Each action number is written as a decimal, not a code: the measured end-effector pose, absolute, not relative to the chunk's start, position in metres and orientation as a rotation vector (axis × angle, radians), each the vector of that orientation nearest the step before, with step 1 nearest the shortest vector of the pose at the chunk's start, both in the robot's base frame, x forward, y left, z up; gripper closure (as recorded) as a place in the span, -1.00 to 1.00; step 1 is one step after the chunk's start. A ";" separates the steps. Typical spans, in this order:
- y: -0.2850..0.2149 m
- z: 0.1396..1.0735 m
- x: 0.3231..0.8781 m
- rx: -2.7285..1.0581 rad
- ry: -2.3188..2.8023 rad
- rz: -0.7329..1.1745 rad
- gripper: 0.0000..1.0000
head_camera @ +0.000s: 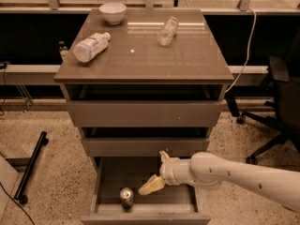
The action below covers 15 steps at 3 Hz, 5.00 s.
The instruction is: Pick 7up can from bottom drawer and place on counter
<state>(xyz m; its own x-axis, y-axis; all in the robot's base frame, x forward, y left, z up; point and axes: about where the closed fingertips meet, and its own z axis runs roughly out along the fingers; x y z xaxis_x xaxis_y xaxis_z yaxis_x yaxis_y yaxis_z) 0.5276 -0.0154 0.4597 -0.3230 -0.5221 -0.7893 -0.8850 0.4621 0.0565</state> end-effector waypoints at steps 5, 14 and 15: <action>0.034 0.284 0.512 -1.153 2.207 0.722 -1.00; 0.082 0.234 0.537 -0.907 2.158 1.016 1.00; 0.050 0.304 0.531 -1.070 2.153 1.076 1.00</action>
Offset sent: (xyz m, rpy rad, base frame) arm -0.0076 0.0166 -0.0584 -0.1212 0.0974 -0.0176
